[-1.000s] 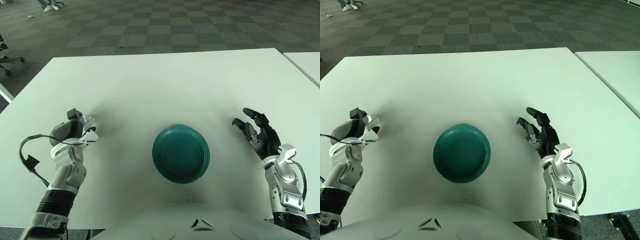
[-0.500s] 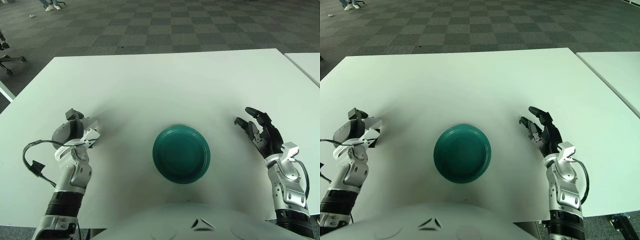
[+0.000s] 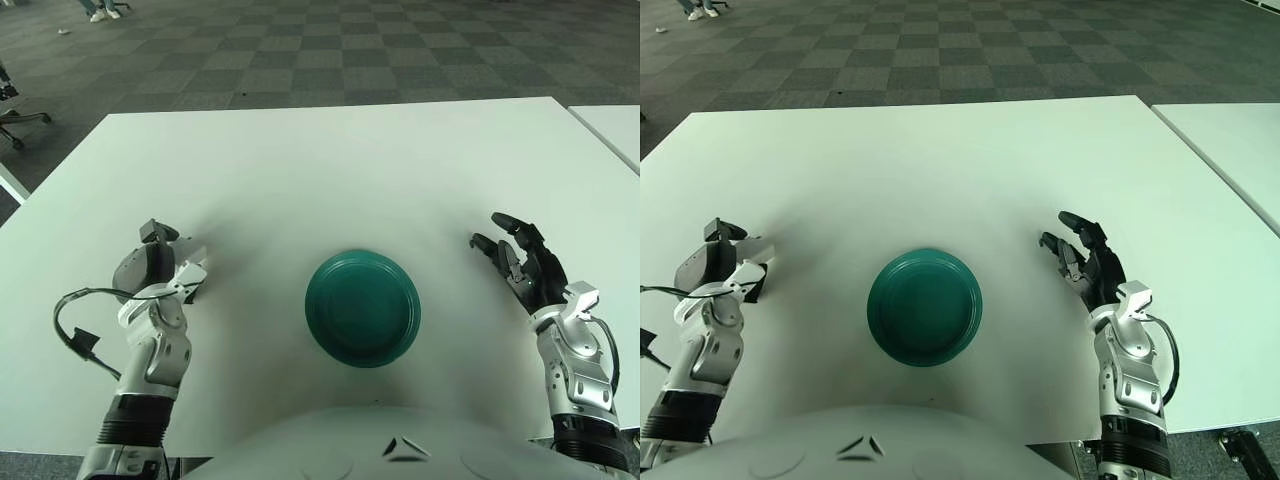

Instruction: Put the charger into the plate.

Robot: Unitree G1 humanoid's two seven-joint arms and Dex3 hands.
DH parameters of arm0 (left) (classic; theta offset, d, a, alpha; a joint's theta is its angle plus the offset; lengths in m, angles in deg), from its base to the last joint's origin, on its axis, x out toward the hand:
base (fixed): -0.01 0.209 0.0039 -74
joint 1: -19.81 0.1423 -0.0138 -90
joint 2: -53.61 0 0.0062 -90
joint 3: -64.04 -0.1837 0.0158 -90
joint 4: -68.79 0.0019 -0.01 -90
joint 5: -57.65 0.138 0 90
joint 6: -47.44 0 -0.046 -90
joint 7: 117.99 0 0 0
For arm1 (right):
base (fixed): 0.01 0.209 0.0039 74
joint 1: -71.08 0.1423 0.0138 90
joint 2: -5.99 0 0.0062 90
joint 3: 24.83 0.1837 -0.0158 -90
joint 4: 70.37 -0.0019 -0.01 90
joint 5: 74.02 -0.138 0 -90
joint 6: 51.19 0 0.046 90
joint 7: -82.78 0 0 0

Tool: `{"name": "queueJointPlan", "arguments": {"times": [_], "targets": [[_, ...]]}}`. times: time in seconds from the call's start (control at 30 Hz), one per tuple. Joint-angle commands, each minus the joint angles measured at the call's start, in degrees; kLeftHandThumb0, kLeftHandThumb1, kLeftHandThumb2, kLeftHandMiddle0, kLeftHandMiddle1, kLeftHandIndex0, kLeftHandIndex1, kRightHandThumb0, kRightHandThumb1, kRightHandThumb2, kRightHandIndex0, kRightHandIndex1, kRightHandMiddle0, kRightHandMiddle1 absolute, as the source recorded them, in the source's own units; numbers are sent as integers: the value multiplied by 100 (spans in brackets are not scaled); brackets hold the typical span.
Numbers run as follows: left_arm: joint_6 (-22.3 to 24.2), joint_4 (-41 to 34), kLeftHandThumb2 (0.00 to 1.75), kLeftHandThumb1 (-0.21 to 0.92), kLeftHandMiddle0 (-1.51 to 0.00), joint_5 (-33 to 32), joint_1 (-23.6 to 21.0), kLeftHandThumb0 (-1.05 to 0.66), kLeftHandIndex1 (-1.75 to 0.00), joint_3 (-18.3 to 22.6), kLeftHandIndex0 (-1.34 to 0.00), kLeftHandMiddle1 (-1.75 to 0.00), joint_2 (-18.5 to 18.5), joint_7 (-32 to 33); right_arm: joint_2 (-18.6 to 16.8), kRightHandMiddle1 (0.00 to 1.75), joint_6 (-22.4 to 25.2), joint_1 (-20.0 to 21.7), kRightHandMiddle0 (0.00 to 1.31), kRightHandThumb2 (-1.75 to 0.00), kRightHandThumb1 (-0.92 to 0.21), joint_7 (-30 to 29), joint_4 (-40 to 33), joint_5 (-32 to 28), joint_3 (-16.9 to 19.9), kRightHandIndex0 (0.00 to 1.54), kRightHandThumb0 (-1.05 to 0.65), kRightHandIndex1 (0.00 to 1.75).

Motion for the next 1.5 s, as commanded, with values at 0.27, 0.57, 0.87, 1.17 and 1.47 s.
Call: {"name": "queueJointPlan", "arguments": {"times": [0.27,0.57,0.87,1.17,1.47], "targets": [[615,-1734,161,3,-86,580,369,0,-175,-161,-62,-163,47,-631,-38,85,217,-139,0,-40,-92,-35,292,68,-59,31,-78,18],[635,-3174,161,5,-81,1619,199,0,-175,-569,-60,-169,-7,-993,-92,85,151,-194,0,-40,-92,-70,277,95,-113,30,-78,20],[-48,-3966,163,5,-79,2411,-287,0,-175,-1685,-60,-174,-400,-1804,-158,85,120,-298,0,-40,-92,-147,165,119,-204,29,-78,21],[-483,-3892,163,5,-79,2618,-544,0,-175,-2392,-59,-175,-903,-2750,-236,85,92,-399,0,-40,-92,-254,49,155,-325,29,-78,23],[-954,-3528,166,2,-83,2232,-685,0,-175,-2478,-60,-175,-917,-3295,-304,85,60,-497,0,-40,-92,-347,-49,192,-430,28,-78,25]]}}
